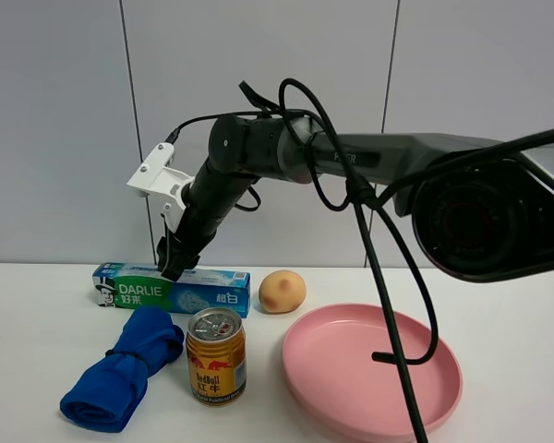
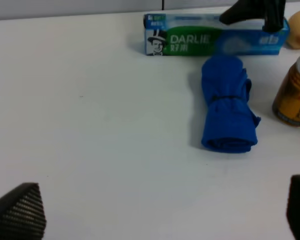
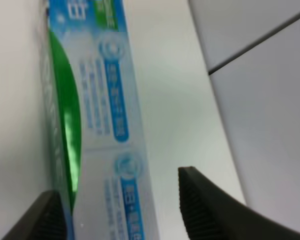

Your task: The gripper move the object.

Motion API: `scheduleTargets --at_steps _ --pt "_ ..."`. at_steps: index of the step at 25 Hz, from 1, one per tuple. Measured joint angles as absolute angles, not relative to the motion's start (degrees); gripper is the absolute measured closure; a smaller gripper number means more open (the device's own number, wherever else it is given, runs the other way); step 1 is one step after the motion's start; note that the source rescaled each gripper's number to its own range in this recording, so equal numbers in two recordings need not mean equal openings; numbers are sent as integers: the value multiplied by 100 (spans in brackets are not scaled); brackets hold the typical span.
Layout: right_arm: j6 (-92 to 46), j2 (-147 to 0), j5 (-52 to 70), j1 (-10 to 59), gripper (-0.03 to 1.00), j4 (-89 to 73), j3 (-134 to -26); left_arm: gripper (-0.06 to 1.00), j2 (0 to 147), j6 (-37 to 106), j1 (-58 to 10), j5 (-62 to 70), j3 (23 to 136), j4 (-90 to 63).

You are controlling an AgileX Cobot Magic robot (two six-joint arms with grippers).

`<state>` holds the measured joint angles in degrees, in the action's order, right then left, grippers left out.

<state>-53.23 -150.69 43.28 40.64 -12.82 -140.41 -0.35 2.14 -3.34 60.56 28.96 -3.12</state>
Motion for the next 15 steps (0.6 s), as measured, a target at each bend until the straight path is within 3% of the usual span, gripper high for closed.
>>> scheduleTargets --at_steps 10,15 --pt "-4247 -14751 4184 4064 45 -1227 -14097 -6 -35 207 -334 6056 2896 -312" --pt "-3282 -13713 4539 4064 42 -460 -14118 -6 -35 207 -334 6056 2896 -312"
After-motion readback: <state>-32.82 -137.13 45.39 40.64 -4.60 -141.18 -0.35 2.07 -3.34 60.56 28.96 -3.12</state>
